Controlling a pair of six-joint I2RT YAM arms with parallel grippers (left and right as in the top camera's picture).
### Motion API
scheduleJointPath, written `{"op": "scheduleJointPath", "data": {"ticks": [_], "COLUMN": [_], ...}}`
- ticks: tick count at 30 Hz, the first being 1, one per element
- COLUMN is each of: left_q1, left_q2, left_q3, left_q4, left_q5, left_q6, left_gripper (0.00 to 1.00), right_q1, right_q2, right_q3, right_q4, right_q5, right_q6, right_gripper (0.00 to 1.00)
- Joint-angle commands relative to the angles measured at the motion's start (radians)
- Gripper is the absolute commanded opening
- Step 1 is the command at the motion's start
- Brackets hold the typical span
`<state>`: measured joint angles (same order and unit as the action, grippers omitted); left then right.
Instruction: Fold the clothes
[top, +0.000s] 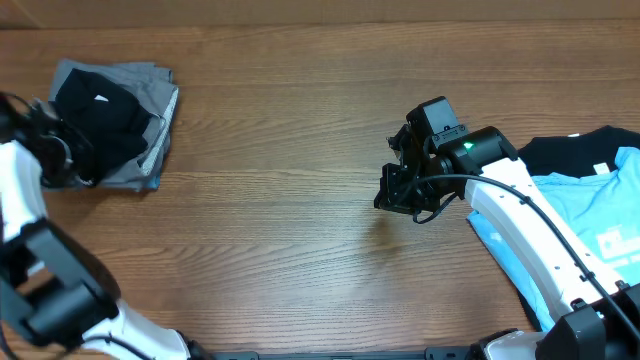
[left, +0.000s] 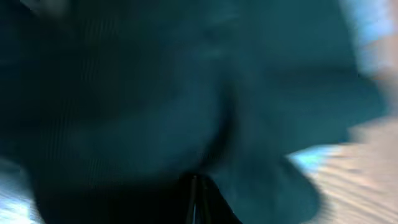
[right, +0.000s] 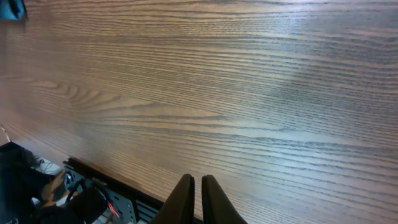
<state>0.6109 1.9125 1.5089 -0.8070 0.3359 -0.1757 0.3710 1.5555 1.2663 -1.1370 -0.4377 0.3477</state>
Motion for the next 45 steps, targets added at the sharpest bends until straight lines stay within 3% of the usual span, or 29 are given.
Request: {"op": "scheduleJointPath", "data": {"ticks": [1, 7, 12, 19, 24, 27, 29, 30, 32, 33, 45], "left_q1": [-0.009, -0.009, -0.019, -0.101, -0.232, -0.309, -0.345, -0.355, -0.357, -0.357, -0.357], "left_q2": [0.076, 0.012, -0.150, -0.463, -0.683, -0.777, -0.828, -0.851, -0.885, -0.898, -0.922], "left_q3": [-0.019, 0.017, 0.153, 0.320, 0.325, 0.325, 0.325, 0.325, 0.325, 0.325, 0.324], "left_q4": [-0.006, -0.042, -0.191, -0.444, -0.580, -0.649, -0.692, -0.718, -0.764, -0.787, -0.858], "left_q5": [-0.047, -0.002, 0.037, 0.126, 0.122, 0.076, 0.044, 0.033, 0.017, 0.011, -0.004], "left_q6": [0.003, 0.025, 0.087, 0.227, 0.296, 0.296, 0.295, 0.295, 0.282, 0.280, 0.281], "left_gripper": [0.09, 0.15, 0.23, 0.60, 0.73, 0.84, 1.00, 1.00, 1.00, 1.00, 1.00], "right_q1": [0.000, 0.000, 0.000, 0.000, 0.000, 0.000, 0.000, 0.000, 0.000, 0.000, 0.000], "right_q2": [-0.002, -0.004, -0.048, -0.232, -0.382, -0.476, -0.526, -0.549, -0.587, -0.605, -0.631], "right_q3": [0.010, 0.010, 0.037, 0.184, 0.285, 0.301, 0.301, 0.301, 0.301, 0.301, 0.300], "right_q4": [0.006, 0.009, 0.008, 0.005, 0.006, 0.006, 0.001, -0.003, -0.008, -0.007, -0.137], "right_q5": [0.003, 0.021, 0.024, 0.111, 0.126, 0.159, 0.192, 0.208, 0.231, 0.232, 0.232], "right_q6": [-0.003, -0.008, -0.073, -0.094, -0.087, -0.087, -0.087, -0.087, -0.087, -0.087, -0.087], "right_gripper": [0.09, 0.09, 0.09, 0.10, 0.17, 0.33, 0.43, 0.55, 0.92, 1.00, 1.00]}}
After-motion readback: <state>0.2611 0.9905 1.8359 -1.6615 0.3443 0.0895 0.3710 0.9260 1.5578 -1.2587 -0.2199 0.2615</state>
